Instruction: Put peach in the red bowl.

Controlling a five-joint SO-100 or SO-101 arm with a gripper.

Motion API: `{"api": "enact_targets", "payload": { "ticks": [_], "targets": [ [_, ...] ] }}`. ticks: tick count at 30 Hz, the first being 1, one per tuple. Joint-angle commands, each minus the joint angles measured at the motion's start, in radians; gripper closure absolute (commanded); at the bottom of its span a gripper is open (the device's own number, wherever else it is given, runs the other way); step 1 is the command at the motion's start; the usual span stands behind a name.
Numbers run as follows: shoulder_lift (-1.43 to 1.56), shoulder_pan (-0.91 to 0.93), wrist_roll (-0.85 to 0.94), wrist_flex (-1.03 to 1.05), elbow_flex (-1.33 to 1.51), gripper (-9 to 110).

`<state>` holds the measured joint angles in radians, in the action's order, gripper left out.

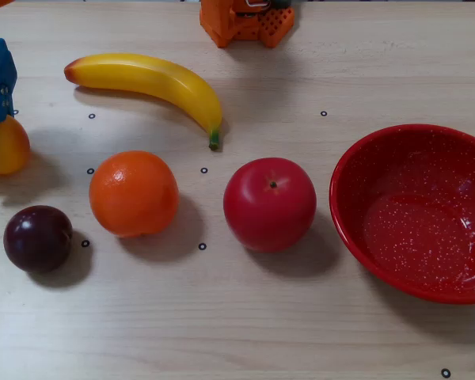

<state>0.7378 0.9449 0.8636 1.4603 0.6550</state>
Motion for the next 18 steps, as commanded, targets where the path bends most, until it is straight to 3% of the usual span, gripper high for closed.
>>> {"api": "enact_targets", "payload": {
  "ticks": [1, 8, 18],
  "targets": [
    [0.055, -0.025, 0.017, -0.034, -0.058, 81],
    [0.054, -0.029, 0.043, -0.034, -0.058, 100],
    [0.075, -0.020, 0.097, -0.026, -0.061, 102]
  ]
}}
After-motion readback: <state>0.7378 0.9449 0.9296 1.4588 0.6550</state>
